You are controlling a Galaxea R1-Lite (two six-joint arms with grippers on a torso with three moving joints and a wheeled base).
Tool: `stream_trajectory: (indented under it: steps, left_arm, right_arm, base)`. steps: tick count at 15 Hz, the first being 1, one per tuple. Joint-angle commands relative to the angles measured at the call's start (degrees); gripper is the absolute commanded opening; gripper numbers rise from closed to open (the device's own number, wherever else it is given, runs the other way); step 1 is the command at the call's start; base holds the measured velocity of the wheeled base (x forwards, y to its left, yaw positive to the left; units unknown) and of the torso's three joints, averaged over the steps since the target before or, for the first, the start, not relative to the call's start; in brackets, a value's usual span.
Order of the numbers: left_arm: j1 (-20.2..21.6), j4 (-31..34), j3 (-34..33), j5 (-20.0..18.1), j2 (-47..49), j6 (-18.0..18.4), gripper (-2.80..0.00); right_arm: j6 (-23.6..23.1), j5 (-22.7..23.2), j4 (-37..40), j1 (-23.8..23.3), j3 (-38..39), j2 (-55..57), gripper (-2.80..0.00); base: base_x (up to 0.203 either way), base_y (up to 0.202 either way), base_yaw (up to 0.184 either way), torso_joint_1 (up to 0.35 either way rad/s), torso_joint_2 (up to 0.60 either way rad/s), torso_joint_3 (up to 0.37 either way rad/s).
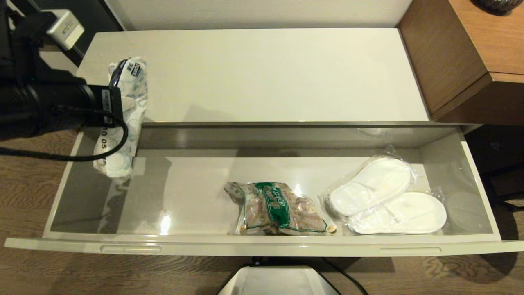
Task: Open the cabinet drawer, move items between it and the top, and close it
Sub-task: Place the tissue on the table
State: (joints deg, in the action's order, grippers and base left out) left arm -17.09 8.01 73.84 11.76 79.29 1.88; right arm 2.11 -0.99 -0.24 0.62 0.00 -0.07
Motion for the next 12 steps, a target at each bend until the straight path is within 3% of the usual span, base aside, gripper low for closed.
stream_trajectory:
  steps: [1,5,9,10,12]
  left_arm:
    - [0.2,-0.3,9.8,0.2,7.9,0.0,-2.80]
    - [1.4,-3.6,33.4,0.0,29.1,0.9,-2.80]
    - [1.8,-21.0,37.2,0.6,47.8,5.8,-2.80]
    - [1.8,-25.3,37.5,1.3,50.9,6.4,0.00]
    - [1.7,-34.6,37.7,2.4,53.0,7.0,0.00]
  right_arm:
    - [0.0,-0.1,0.0,0.0,0.1,-1.0,-2.80]
    - [0.0,-0.1,0.0,0.0,0.1,-1.0,-2.80]
    - [0.0,0.0,0.0,0.0,0.1,-1.0,-2.80]
    - [0.0,-0.1,0.0,0.0,0.1,-1.0,-2.80]
    - [0.0,0.0,0.0,0.0,0.1,-1.0,-2.80]
  base:
    - [0.000,0.000,0.000,0.000,0.00,0.000]
    - [0.000,0.000,0.000,0.000,0.00,0.000]
    - [0.000,0.000,0.000,0.000,0.00,0.000]
    - [0.000,0.000,0.000,0.000,0.00,0.000]
    - [0.000,0.000,0.000,0.000,0.00,0.000]
